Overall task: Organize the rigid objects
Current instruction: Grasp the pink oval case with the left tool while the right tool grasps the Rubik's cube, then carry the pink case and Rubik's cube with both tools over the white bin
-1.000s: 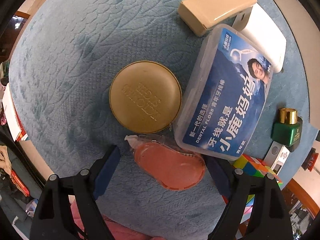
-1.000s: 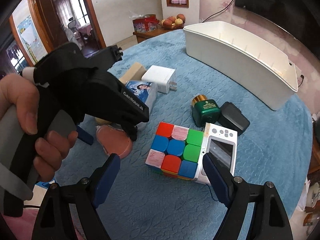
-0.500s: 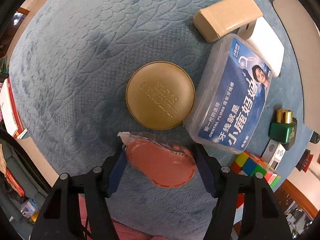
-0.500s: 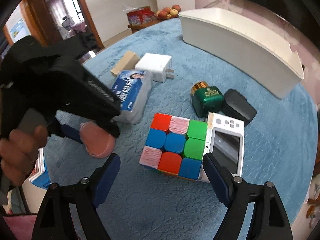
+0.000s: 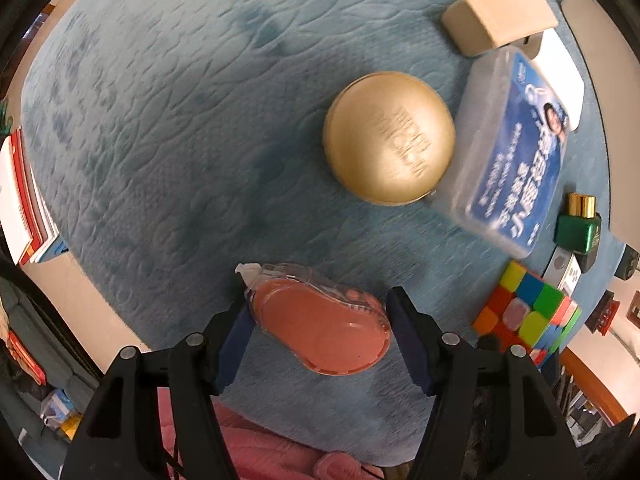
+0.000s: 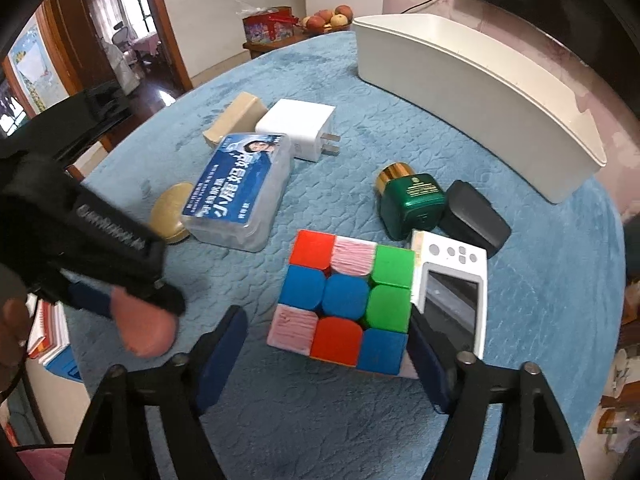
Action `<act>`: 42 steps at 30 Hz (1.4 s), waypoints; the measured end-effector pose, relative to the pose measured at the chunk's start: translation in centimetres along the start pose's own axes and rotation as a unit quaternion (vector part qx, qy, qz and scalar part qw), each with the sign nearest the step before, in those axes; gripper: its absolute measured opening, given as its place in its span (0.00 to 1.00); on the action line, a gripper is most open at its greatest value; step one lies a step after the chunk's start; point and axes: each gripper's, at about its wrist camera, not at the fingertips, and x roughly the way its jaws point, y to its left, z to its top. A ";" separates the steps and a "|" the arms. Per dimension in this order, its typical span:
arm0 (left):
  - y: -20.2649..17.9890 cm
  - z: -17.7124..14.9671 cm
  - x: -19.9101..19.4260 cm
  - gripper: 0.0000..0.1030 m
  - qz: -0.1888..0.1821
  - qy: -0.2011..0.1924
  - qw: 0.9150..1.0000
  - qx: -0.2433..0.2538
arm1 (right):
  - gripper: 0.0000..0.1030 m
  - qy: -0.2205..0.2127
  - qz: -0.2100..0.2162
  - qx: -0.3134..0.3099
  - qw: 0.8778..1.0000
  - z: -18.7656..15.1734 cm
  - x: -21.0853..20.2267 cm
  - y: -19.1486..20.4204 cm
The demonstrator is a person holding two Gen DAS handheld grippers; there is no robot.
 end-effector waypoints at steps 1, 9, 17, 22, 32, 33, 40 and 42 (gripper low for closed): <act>0.3 -0.2 0.1 0.67 0.000 0.001 1.000 0.000 | 0.63 0.000 -0.006 -0.001 1.000 -0.1 -0.1 0.0; 3.4 -2.4 0.9 0.67 -0.003 0.020 1.000 0.010 | 0.58 0.008 -0.021 -0.012 1.000 -0.3 -0.4 0.0; 7.7 -2.0 1.4 0.67 0.002 0.051 0.999 0.014 | 0.58 0.038 0.005 0.009 0.999 -0.5 -0.7 1.3; 10.6 -1.2 0.6 0.67 0.013 0.061 0.998 0.021 | 0.57 0.056 0.026 0.019 0.998 -0.8 -1.1 3.2; 15.1 1.1 -4.3 0.67 0.034 0.040 0.997 0.061 | 0.55 0.044 0.059 0.035 0.997 1.6 -2.7 7.0; 15.4 1.4 -5.1 0.67 0.035 0.036 0.996 0.069 | 0.55 0.037 0.056 0.032 0.997 2.0 -2.9 7.4; 14.4 3.6 -10.3 0.67 0.035 -0.007 0.992 0.119 | 0.55 -0.015 0.059 0.025 0.998 5.9 -5.8 8.9; 13.3 4.1 -12.1 0.67 0.036 -0.027 0.990 0.137 | 0.55 -0.033 0.055 0.019 0.998 6.9 -6.8 9.0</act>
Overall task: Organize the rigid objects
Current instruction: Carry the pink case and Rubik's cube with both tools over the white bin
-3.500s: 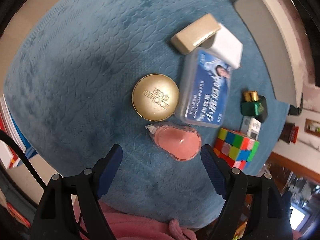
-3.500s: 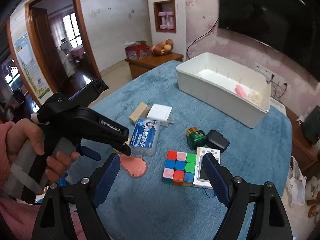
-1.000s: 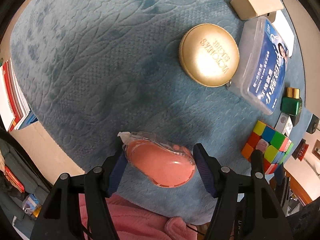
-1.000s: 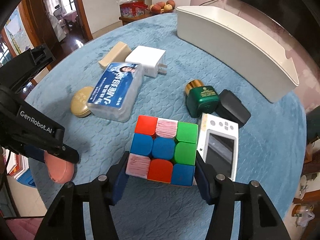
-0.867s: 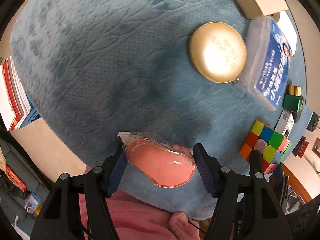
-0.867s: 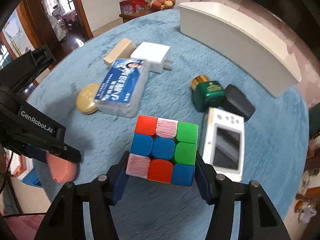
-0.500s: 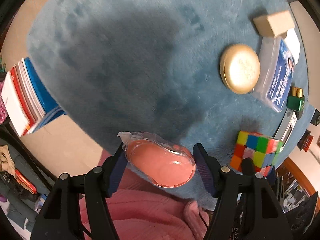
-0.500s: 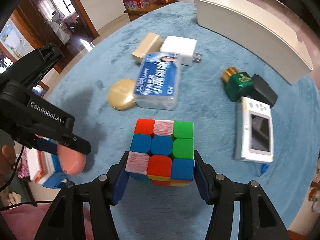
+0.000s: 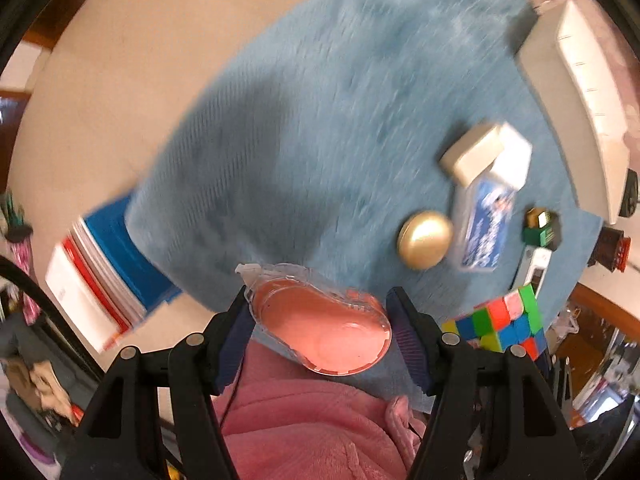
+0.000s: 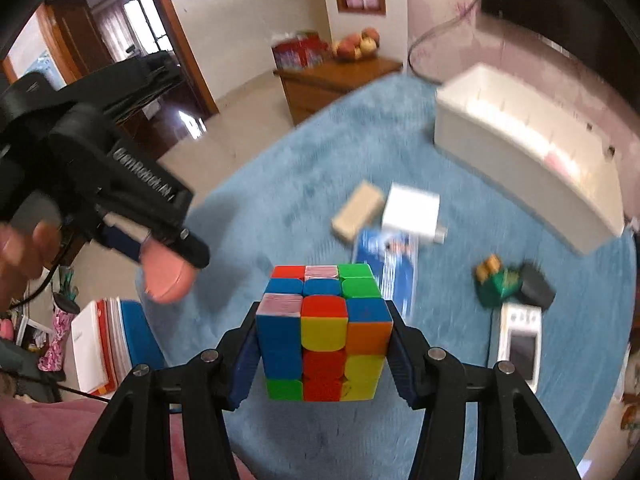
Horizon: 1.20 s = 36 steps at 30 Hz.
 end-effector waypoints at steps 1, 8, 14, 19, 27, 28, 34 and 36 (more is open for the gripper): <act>-0.6 0.7 -0.9 0.67 0.001 -0.009 1.000 0.008 | 0.55 -0.011 -0.002 -0.001 1.000 0.8 -0.5 0.1; -7.4 6.4 -9.0 0.67 0.012 -0.087 0.993 0.082 | 0.55 -0.082 -0.028 0.010 0.996 5.1 -3.3 -0.9; -13.9 12.6 -12.1 0.67 0.008 -0.129 0.982 0.134 | 0.55 -0.130 -0.063 0.041 0.989 8.0 -4.6 -2.8; -18.7 15.5 -13.1 0.67 -0.005 -0.151 0.973 0.174 | 0.55 -0.160 -0.091 0.072 0.980 9.7 -5.2 -5.0; -25.5 17.9 -13.4 0.67 -0.037 -0.187 0.951 0.244 | 0.55 -0.196 -0.130 0.129 0.963 11.4 -4.6 -9.2; -26.1 18.2 -13.3 0.67 -0.046 -0.187 0.949 0.249 | 0.55 -0.198 -0.129 0.141 0.961 11.6 -4.3 -10.1; -29.4 19.3 -12.8 0.67 -0.077 -0.233 0.926 0.287 | 0.55 -0.207 -0.148 0.183 0.950 12.2 -2.5 -13.8; -29.9 19.8 -12.7 0.67 -0.087 -0.242 0.921 0.294 | 0.55 -0.210 -0.156 0.195 0.945 12.2 -1.8 -15.1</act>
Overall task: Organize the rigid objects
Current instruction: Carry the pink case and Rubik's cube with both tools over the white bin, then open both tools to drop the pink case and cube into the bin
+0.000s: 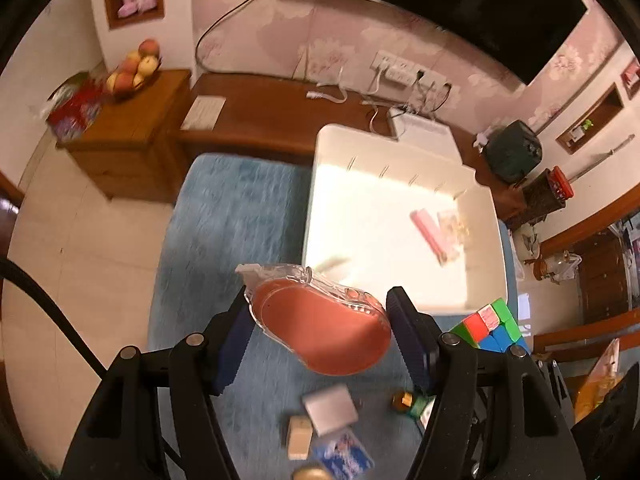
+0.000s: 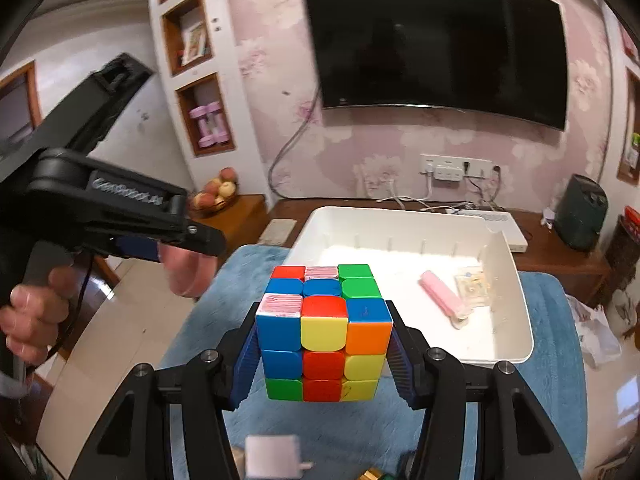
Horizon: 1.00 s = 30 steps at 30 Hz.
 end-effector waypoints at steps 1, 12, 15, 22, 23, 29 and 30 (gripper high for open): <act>0.0 0.2 0.2 0.67 -0.006 -0.003 1.000 0.000 | 0.55 -0.001 -0.004 0.005 1.000 0.0 0.4 -0.3; -1.0 1.7 3.1 0.67 -0.062 -0.077 0.994 0.034 | 0.55 -0.001 -0.032 0.046 0.998 -0.4 5.2 -4.8; -1.7 1.7 3.3 0.67 -0.076 -0.100 0.991 0.051 | 0.55 0.003 -0.036 0.054 0.998 -0.6 6.1 -5.7; -3.9 1.7 3.7 0.68 -0.094 -0.118 0.984 0.095 | 0.55 0.018 -0.039 0.072 0.997 -0.8 7.4 -7.1; -4.1 1.8 3.7 0.68 -0.097 -0.117 0.984 0.097 | 0.55 0.019 -0.041 0.073 0.996 -0.9 7.5 -7.3; -5.5 2.2 3.1 0.73 -0.099 -0.122 0.981 0.117 | 0.65 -0.010 -0.061 0.078 0.995 -0.8 6.2 -8.0; -5.6 2.3 2.7 0.75 -0.101 -0.123 0.980 0.117 | 0.66 -0.011 -0.066 0.077 0.995 -0.7 6.0 -8.1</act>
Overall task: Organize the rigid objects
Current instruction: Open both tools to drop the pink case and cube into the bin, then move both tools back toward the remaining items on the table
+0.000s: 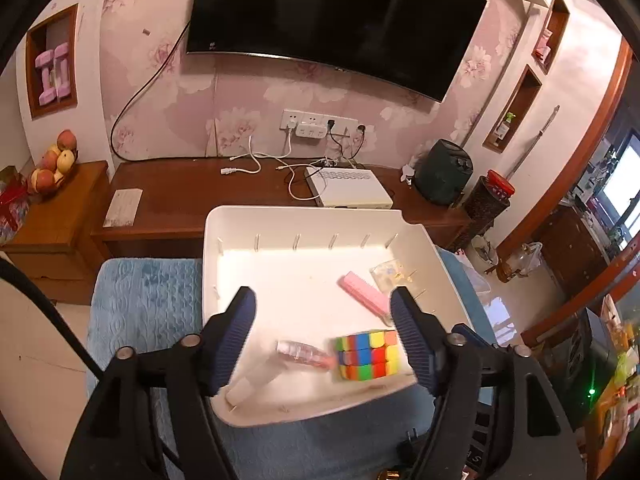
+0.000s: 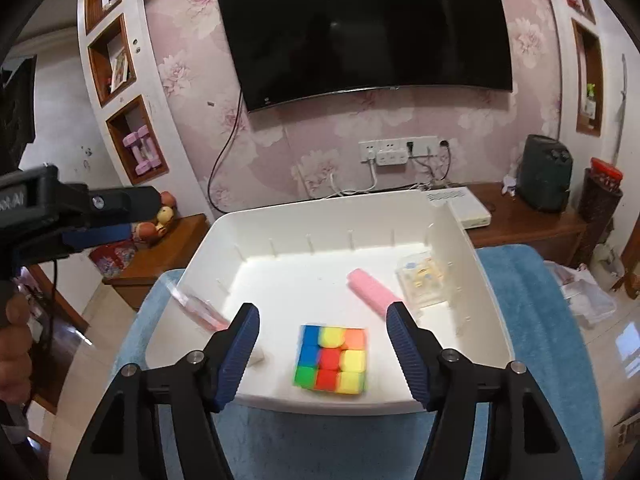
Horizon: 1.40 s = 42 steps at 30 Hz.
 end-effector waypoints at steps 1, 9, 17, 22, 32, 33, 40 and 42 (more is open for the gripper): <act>-0.1 0.1 -0.2 0.76 0.000 -0.003 1.000 0.000 | 0.67 -0.001 -0.003 0.000 1.000 0.1 -0.2 -0.1; -0.5 0.7 -2.8 0.76 0.004 -0.021 1.000 0.001 | 0.76 -0.025 -0.030 0.002 0.999 1.3 -3.4 -0.8; -1.1 0.6 -6.9 0.76 -0.002 -0.035 0.999 0.014 | 0.79 -0.055 -0.047 -0.006 0.997 2.3 -8.2 0.0; -1.1 0.3 -10.6 0.79 -0.003 -0.053 0.998 0.013 | 0.80 -0.071 -0.052 -0.011 0.996 2.6 -11.2 0.6; -0.8 -2.5 -15.1 0.80 0.007 -0.069 0.997 0.024 | 0.82 -0.063 -0.062 -0.001 0.996 1.8 -16.2 1.2; -0.8 -3.0 -15.3 0.80 0.006 -0.068 0.997 0.025 | 0.82 -0.061 -0.064 -0.002 0.996 1.6 -16.4 1.3; -0.4 -6.5 -16.0 0.80 0.017 -0.036 0.999 0.019 | 0.82 -0.013 -0.069 0.006 0.998 -0.8 -17.8 1.0; -0.3 -7.6 -15.9 0.80 0.021 -0.022 0.999 0.017 | 0.82 0.001 -0.063 0.017 0.998 -1.6 -18.1 0.6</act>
